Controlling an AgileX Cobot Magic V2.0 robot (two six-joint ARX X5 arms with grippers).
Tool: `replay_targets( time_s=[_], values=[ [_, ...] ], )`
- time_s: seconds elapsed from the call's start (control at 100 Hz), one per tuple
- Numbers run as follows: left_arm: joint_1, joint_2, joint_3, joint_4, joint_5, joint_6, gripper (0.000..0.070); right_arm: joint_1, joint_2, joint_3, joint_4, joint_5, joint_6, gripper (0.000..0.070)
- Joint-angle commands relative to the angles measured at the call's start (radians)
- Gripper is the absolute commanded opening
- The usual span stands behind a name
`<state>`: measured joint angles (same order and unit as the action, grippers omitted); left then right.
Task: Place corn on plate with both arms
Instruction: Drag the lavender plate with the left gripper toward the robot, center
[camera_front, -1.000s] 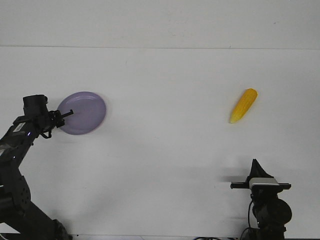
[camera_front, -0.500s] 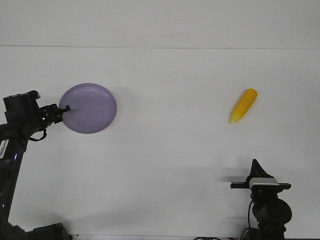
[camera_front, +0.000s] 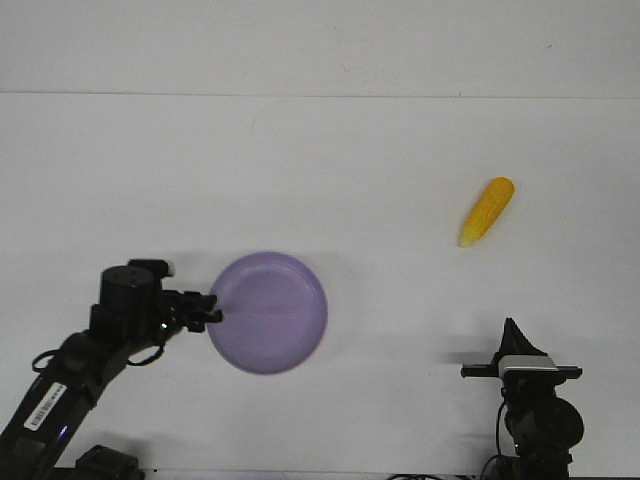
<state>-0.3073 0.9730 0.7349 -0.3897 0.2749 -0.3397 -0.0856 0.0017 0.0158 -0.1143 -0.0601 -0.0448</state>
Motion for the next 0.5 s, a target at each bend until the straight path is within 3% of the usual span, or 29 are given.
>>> replay_targets(
  time_s=[0.0,0.11,0.26,0.49],
  values=[
    [-0.071,0.008,-0.057,0.071,-0.022,-0.101,0.0006,0.000,-0.001,-0.003,0.009,0.000,0.011,0.0009],
    [-0.189,0.026,-0.159,0.188,-0.087,-0.163,0.0006,0.000,-0.001,-0.003,0.009,0.000,0.011,0.0009],
    [-0.268,0.068,-0.193,0.232,-0.190,-0.177,0.0006,0.000,-0.001,-0.003,0.009,0.000,0.011,0.0009],
    [-0.277,0.112,-0.192,0.260,-0.198,-0.178,0.0009,0.000,-0.001,-0.003,0.010,0.000,0.011,0.0009]
  ],
)
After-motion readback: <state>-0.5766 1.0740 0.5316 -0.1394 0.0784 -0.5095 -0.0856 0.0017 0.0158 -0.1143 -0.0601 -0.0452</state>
